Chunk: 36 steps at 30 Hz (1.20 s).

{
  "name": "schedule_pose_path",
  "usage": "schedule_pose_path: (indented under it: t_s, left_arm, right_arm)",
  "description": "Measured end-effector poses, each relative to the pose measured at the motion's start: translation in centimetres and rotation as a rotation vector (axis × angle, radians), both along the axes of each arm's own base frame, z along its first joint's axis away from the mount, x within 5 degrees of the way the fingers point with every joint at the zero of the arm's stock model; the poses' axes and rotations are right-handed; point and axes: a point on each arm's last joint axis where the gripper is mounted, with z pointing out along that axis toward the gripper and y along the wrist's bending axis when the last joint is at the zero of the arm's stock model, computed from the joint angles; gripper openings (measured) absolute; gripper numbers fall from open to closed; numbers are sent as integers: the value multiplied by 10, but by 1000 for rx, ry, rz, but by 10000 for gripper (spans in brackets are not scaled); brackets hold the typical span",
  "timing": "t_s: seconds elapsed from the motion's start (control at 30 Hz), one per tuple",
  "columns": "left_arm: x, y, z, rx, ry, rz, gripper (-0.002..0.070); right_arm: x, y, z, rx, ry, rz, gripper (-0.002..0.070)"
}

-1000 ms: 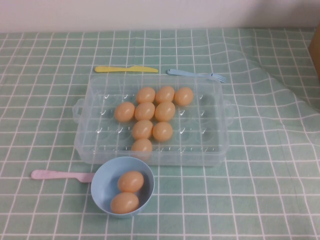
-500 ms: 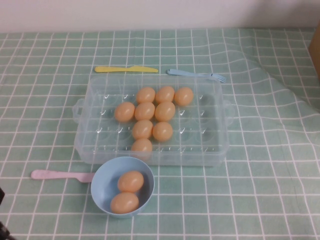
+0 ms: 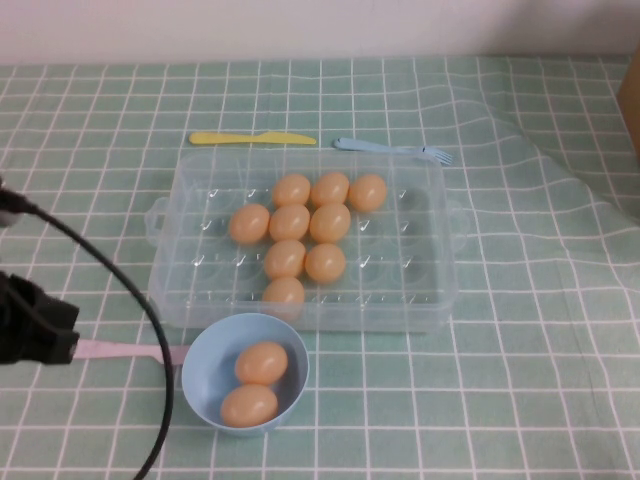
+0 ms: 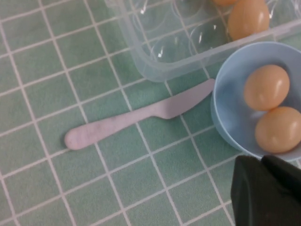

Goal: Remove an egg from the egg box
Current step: Pick up the egg from the plastic box

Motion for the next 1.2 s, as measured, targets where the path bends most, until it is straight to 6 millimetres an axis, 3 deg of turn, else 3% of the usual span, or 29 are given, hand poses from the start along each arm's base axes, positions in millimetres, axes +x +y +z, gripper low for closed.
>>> schedule_pose_path:
  t_s: [0.2, 0.4, 0.67, 0.9, 1.1, 1.2]
  left_arm:
    - [58, -18, 9, 75, 105, -171, -4]
    - [113, -61, 8, 218, 137, -411, -5]
    - [172, -108, -2, 351, 160, -587, -4]
    - [198, -143, -16, 411, 114, -701, -5]
    - [213, -146, -33, 489, 127, -730, -2]
    - [217, -148, -43, 498, 146, -736, 36]
  right_arm:
    - [0, 0, 0, 0, 0, 0, -18]
    - [0, 0, 0, 0, 0, 0, -18]
    - [0, 0, 0, 0, 0, 0, -18]
    - [0, 0, 0, 0, 0, 0, -18]
    - [0, 0, 0, 0, 0, 0, -18]
    - [0, 0, 0, 0, 0, 0, -18]
